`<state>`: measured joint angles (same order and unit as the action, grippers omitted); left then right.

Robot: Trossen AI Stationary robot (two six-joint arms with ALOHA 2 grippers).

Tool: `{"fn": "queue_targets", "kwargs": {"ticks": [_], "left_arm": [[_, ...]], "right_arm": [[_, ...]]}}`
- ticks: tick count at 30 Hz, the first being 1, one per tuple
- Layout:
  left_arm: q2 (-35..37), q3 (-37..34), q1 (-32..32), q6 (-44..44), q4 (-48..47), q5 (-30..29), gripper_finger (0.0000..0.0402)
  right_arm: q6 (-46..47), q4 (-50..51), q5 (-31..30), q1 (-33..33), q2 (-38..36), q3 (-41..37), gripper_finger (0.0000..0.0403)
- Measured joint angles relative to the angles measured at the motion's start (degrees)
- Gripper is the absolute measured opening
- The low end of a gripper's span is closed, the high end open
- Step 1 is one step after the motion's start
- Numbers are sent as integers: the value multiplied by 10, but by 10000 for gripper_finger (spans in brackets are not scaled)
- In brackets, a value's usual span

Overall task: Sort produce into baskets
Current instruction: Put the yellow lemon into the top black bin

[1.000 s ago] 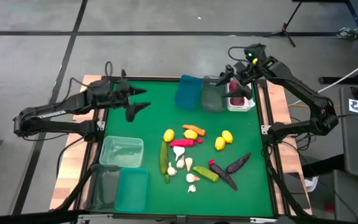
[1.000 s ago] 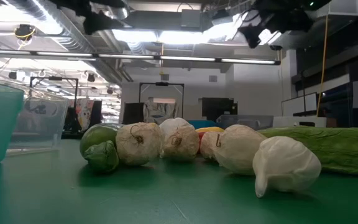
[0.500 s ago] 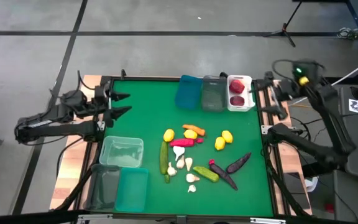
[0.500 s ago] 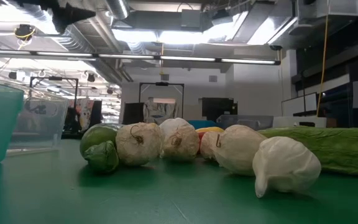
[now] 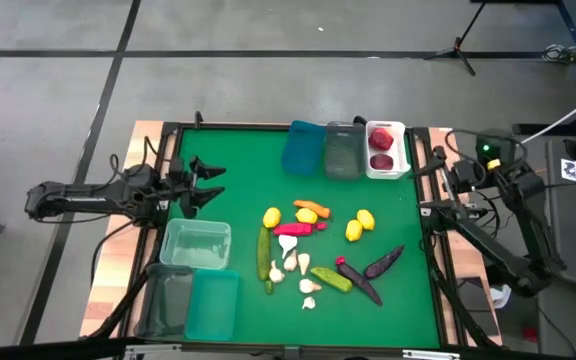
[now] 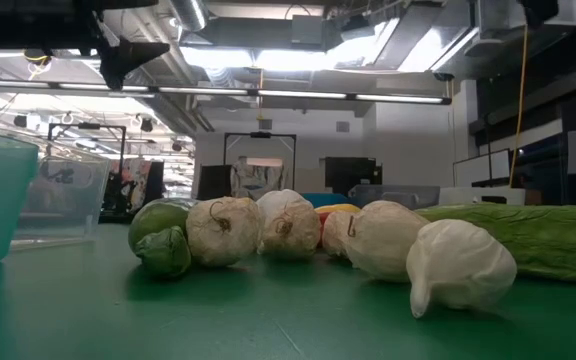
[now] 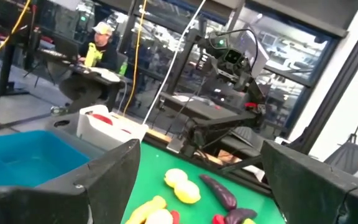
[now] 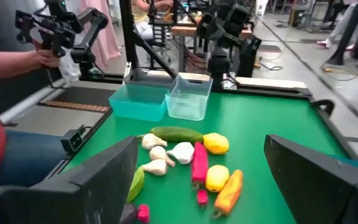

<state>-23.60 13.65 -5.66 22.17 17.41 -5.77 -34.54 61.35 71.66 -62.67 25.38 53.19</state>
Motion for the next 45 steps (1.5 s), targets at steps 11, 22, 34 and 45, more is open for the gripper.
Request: {"fn": "queue_targets", "kwargs": {"ticks": [11, 22, 34, 45], "left_arm": [[23, 11, 9, -29, -4, -8, 329], [168, 37, 6, -11, -161, -6, 329], [221, 26, 6, -22, -220, -49, 329], [220, -95, 7, -4, -90, -49, 329]], "right_arm": [[199, -278, -5, 0, -20, -112, 348], [238, -314, -51, 0, -85, -111, 348], [277, -278, -121, 0, -186, -111, 348], [345, -314, -119, 0, -201, -190, 348]]}}
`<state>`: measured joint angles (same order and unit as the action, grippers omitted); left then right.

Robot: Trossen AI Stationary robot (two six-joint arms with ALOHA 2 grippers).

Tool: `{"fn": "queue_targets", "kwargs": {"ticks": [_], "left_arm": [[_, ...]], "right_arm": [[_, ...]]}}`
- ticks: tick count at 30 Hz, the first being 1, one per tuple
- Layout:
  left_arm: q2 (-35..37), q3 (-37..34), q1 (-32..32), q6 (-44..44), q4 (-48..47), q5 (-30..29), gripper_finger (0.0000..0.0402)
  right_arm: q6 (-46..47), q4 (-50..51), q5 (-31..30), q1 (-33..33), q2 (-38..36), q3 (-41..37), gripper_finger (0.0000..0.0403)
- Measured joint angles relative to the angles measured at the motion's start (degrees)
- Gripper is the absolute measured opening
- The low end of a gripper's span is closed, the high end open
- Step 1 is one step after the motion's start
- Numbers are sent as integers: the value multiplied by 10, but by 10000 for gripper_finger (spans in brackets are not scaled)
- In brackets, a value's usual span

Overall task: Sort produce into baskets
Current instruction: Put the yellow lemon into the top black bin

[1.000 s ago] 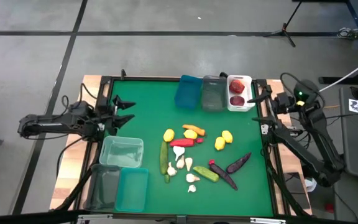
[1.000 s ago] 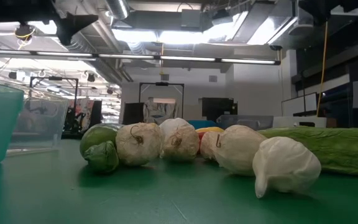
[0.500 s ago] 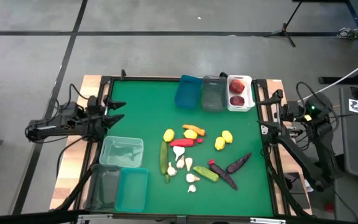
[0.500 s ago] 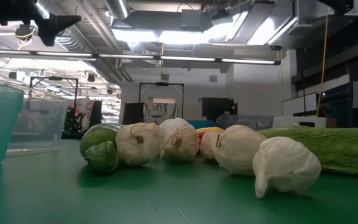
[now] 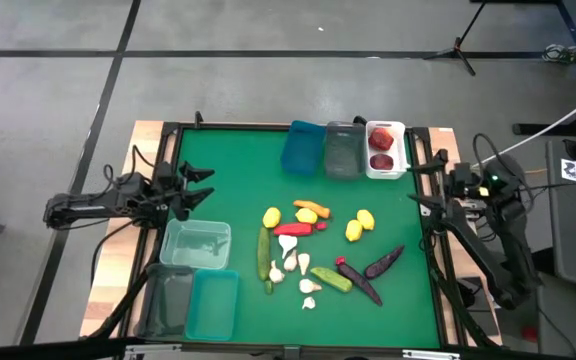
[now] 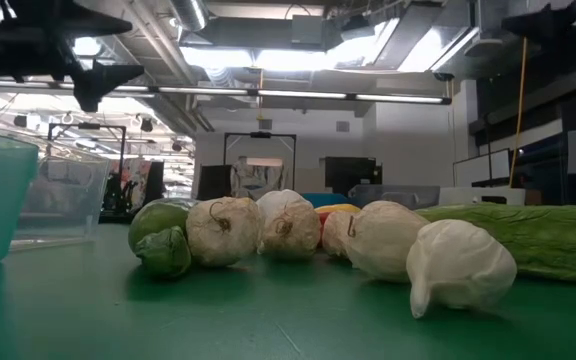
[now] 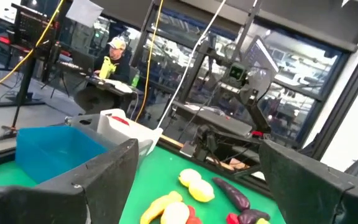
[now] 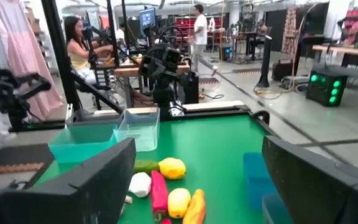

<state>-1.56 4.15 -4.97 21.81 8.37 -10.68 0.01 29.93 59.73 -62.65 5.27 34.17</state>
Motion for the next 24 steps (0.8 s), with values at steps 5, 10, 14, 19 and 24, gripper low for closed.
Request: {"fn": "queue_targets", "kwargs": {"ticks": [5, 10, 14, 19, 24], "left_arm": [[0, -9, 0, 7, 14, 0, 329], [0, -9, 0, 1, 13, 0, 329], [0, -9, 0, -4, 13, 0, 329], [0, -9, 0, -4, 2, -1, 329], [0, -9, 0, -1, -7, -1, 329]], "right_arm": [[44, -65, 24, 0, 0, -37, 348], [63, -71, 28, 0, 0, -38, 348], [71, -53, 29, 0, 0, -45, 348], [130, -63, 42, 0, 0, -96, 348], [192, -114, 43, 1, 1, -119, 348]]}}
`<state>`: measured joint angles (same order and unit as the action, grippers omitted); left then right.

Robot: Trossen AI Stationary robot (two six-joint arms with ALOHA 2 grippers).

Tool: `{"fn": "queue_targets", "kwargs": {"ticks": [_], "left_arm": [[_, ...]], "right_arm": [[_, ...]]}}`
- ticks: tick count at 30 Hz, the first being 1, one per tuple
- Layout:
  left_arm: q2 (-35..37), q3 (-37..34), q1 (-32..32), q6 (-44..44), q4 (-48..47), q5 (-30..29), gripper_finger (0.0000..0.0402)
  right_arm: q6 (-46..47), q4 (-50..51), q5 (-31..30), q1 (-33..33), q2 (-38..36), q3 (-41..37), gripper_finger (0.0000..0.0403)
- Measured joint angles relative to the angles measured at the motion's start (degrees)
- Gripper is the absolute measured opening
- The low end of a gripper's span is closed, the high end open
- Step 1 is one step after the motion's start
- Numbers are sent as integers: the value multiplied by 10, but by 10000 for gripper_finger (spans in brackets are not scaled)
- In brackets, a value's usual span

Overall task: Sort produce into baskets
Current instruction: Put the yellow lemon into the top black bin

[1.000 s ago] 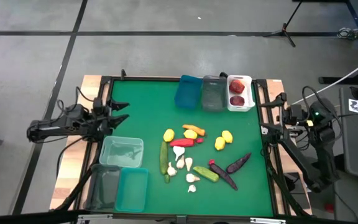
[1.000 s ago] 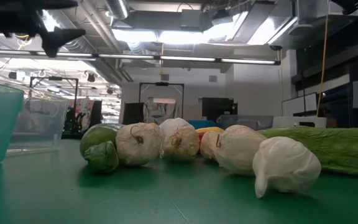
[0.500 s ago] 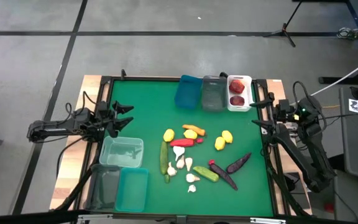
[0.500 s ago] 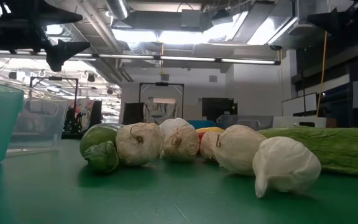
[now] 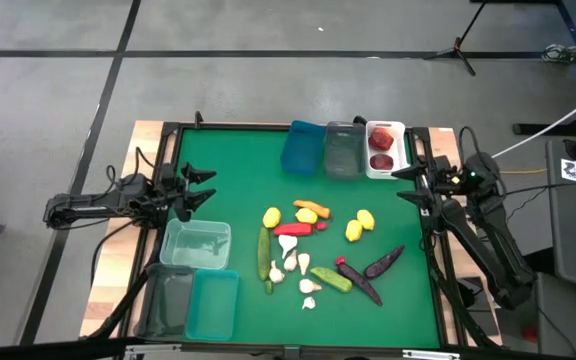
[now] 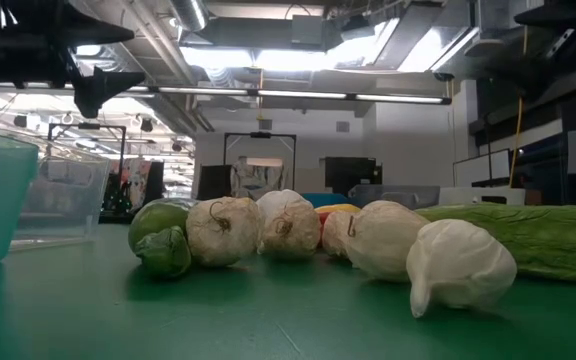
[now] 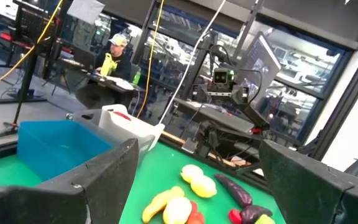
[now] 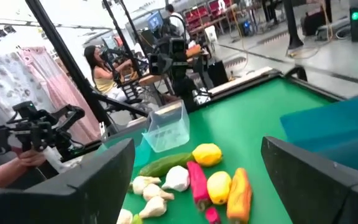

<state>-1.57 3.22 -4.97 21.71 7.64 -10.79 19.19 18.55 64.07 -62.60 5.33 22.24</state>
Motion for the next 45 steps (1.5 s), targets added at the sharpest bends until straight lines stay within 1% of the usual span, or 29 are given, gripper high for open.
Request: {"fn": "queue_targets", "kwargs": {"ticks": [9, 13, 14, 17, 21, 25, 28, 32, 37, 40, 42, 45], "left_arm": [[0, 0, 1, -2, -33, 0, 329], [0, 0, 1, -2, -41, -4, 329], [0, 0, 1, -2, -40, -8, 329], [0, 0, 1, -2, -40, -20, 329], [0, 0, 1, -1, -40, -30, 329], [0, 0, 1, 0, -40, -37, 329], [0, 0, 1, 1, -39, -43, 329], [0, 0, 1, 4, -39, -49, 329], [0, 0, 1, 8, -39, -50, 329], [0, 0, 1, 9, -39, -50, 329], [0, 0, 1, 9, -39, -50, 329], [0, 0, 1, 9, -40, -49, 329]], "right_arm": [[-16, -26, -1, 0, 0, -2, 348], [-15, -28, -1, 0, -17, -11, 348], [-7, -36, -3, 0, -21, -19, 348], [65, -95, -9, 10, -42, -54, 348], [142, -209, -47, 67, -51, -95, 348], [160, -300, -135, 157, -51, -119, 348], [160, -329, -188, 236, -47, -122, 348], [123, -298, -266, 350, -19, -122, 348], [43, -279, -399, 481, 55, -122, 348], [-21, -295, -466, 532, 115, -122, 348], [-45, -298, -501, 550, 131, -122, 348], [-53, -316, -515, 562, 160, -119, 348]]}}
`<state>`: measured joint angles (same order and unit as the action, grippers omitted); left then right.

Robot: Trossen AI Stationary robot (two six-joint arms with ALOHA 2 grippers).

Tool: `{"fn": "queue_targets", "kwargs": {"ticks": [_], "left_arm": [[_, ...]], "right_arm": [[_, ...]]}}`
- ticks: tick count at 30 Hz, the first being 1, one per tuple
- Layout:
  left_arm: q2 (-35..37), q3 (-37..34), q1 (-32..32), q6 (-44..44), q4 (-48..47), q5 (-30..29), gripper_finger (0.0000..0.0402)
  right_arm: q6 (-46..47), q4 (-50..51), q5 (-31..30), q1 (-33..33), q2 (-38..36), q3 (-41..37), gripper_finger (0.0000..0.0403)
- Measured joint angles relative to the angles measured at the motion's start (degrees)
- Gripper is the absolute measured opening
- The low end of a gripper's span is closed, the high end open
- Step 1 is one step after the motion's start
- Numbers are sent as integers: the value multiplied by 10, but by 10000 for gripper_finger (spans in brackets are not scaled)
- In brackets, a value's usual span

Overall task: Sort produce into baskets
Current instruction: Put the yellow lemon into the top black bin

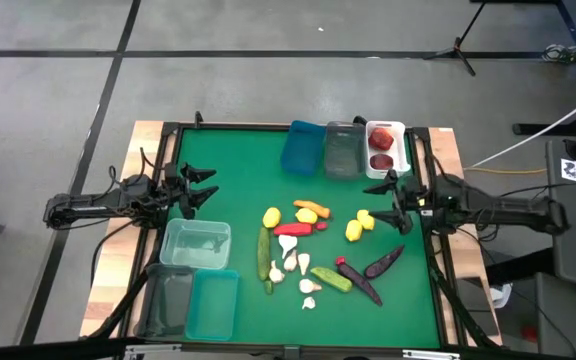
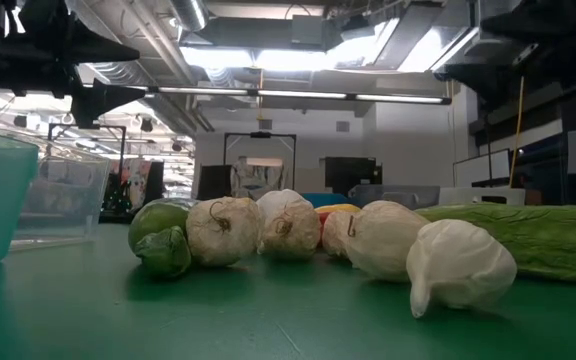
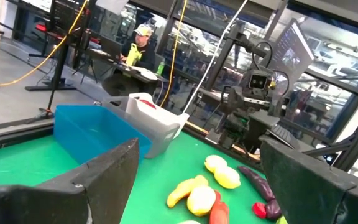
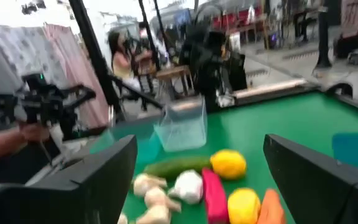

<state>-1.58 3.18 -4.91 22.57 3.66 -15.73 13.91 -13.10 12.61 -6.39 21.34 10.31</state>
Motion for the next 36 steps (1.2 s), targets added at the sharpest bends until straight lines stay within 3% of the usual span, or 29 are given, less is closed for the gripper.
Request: {"fn": "queue_targets", "kwargs": {"ticks": [5, 11, 16, 24, 33, 36], "left_arm": [[0, 0, 0, -2, 0, 0, 329], [0, 0, 0, -1, -24, 0, 329], [0, 0, 0, 24, -32, 0, 329], [0, 0, 0, 25, -31, 0, 329], [0, 0, 0, 28, -32, 0, 329], [0, 0, 0, 25, -32, 0, 329]], "right_arm": [[-29, 10, 10, 0, 18, -1, 348], [-81, -1, 74, 0, 17, -7, 348], [-97, 50, 26, 0, 19, -7, 348], [-125, 40, 22, 0, 22, -8, 348], [-88, -105, 12, 0, 22, -96, 348], [-80, -98, 2, 0, 22, -95, 348]]}}
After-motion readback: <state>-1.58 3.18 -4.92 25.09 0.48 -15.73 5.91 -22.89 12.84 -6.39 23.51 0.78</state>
